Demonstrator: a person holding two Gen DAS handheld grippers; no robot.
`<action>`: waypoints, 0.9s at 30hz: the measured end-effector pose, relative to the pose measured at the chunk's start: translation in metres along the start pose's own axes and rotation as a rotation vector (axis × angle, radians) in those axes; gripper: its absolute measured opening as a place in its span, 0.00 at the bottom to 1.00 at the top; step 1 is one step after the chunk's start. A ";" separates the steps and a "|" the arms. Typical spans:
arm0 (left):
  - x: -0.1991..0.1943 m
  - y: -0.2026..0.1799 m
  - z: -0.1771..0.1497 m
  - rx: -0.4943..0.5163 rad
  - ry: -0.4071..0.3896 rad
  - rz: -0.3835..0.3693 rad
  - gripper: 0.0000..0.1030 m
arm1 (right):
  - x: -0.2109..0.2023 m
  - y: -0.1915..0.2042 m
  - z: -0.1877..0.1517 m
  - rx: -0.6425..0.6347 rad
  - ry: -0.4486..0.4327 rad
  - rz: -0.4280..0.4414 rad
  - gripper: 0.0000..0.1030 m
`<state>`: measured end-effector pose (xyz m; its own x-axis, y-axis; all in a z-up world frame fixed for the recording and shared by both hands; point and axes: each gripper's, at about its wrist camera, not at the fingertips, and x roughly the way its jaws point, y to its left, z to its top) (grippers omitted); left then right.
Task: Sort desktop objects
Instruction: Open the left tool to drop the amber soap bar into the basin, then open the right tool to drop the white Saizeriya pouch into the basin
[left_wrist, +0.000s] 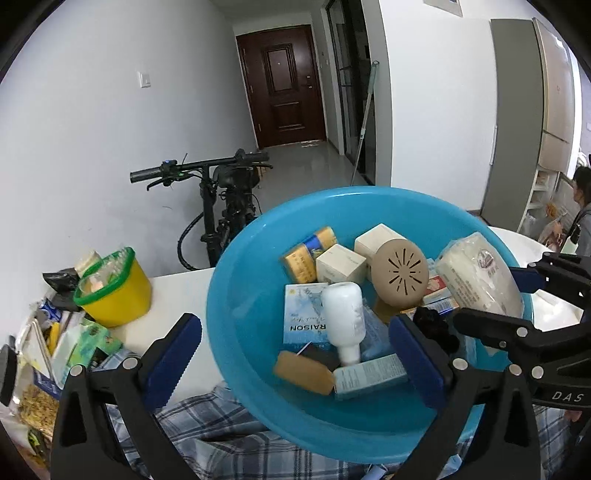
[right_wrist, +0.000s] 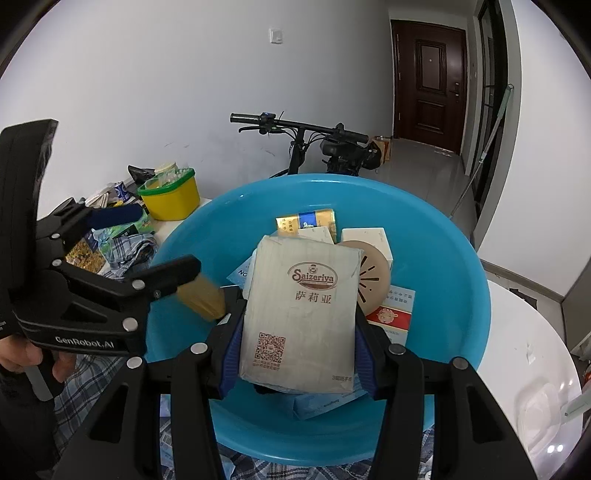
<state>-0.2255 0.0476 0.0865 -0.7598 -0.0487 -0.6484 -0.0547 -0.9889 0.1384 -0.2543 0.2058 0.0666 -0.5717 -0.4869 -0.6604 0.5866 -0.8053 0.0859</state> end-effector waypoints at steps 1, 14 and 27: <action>-0.001 0.000 0.000 0.006 -0.001 0.006 1.00 | 0.000 0.000 0.000 0.000 -0.002 0.000 0.49; 0.006 0.012 -0.003 -0.026 0.027 0.013 1.00 | 0.000 0.000 0.000 -0.004 -0.007 -0.001 0.49; 0.003 0.013 -0.001 -0.022 0.034 0.004 1.00 | -0.003 0.002 0.002 -0.010 -0.026 -0.005 0.49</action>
<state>-0.2280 0.0345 0.0852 -0.7376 -0.0567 -0.6728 -0.0375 -0.9915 0.1247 -0.2522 0.2051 0.0702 -0.5893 -0.4916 -0.6411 0.5895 -0.8043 0.0748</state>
